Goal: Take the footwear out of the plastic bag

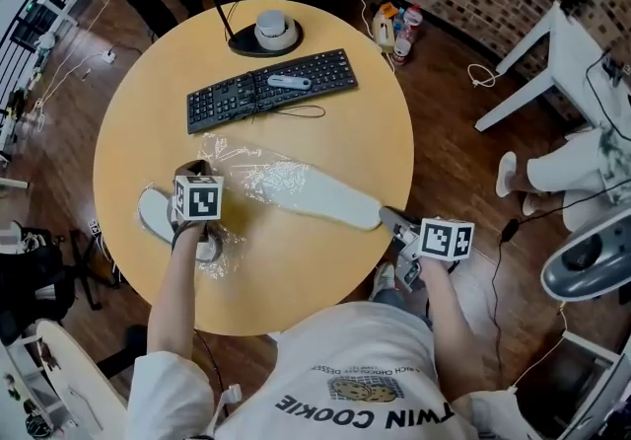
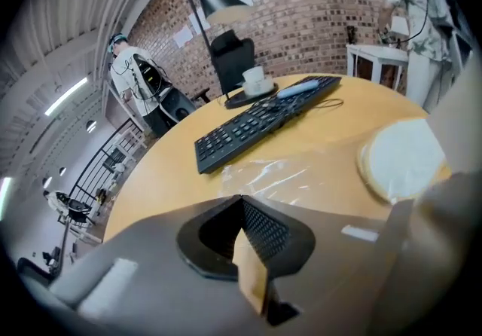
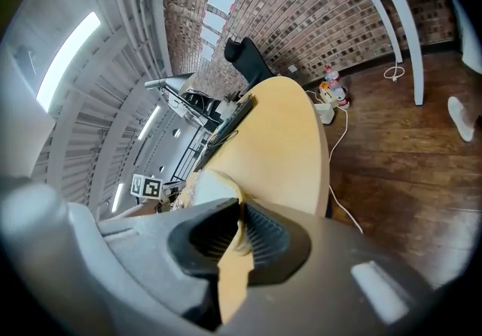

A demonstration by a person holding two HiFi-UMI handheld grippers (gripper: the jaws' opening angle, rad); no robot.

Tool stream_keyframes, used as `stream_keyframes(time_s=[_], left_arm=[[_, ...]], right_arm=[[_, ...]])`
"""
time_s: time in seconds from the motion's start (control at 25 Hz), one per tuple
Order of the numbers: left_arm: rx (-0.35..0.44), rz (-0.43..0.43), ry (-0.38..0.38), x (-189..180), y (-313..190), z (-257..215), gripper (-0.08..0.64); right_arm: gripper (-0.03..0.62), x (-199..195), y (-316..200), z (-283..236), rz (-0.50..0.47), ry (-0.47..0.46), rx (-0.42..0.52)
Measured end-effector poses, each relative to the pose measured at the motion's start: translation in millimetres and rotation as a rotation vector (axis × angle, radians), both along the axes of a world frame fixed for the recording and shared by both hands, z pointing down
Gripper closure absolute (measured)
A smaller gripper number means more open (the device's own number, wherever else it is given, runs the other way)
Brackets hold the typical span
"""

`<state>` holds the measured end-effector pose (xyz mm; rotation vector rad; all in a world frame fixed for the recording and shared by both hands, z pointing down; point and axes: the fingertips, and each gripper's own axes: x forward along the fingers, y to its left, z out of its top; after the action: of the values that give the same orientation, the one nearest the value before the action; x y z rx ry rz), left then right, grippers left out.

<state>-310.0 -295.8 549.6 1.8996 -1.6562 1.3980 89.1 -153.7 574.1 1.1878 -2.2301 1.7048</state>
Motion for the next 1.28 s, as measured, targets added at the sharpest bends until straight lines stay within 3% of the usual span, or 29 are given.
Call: stream_keyframes(time_s=[0.16, 0.28, 0.52, 0.76, 1.28], left_arm=[[0.030, 0.103, 0.078, 70.3, 28.2, -1.9, 0.558], [0.011, 0.100, 0.122, 88.7, 43.3, 7.7, 0.557], [-0.022, 0.064, 0.146, 97.2, 55.2, 27.5, 0.557], [-0.064, 0.040, 0.104, 92.8, 56.1, 44.1, 0.558], [-0.056, -0.010, 0.027, 84.4, 51.7, 47.9, 0.558]], right_arm=[[0.566, 2.6, -3.2, -0.7, 0.000, -0.002, 0.012], [0.566, -5.2, -5.0, -1.5, -0.011, -0.006, 0.011], [0.566, -15.5, -7.9, 0.2, -0.040, -0.010, 0.016], [0.566, -21.5, -10.3, 0.9, -0.066, -0.013, 0.018], [0.566, -8.4, -0.1, 7.8, -0.077, -0.019, 0.024]])
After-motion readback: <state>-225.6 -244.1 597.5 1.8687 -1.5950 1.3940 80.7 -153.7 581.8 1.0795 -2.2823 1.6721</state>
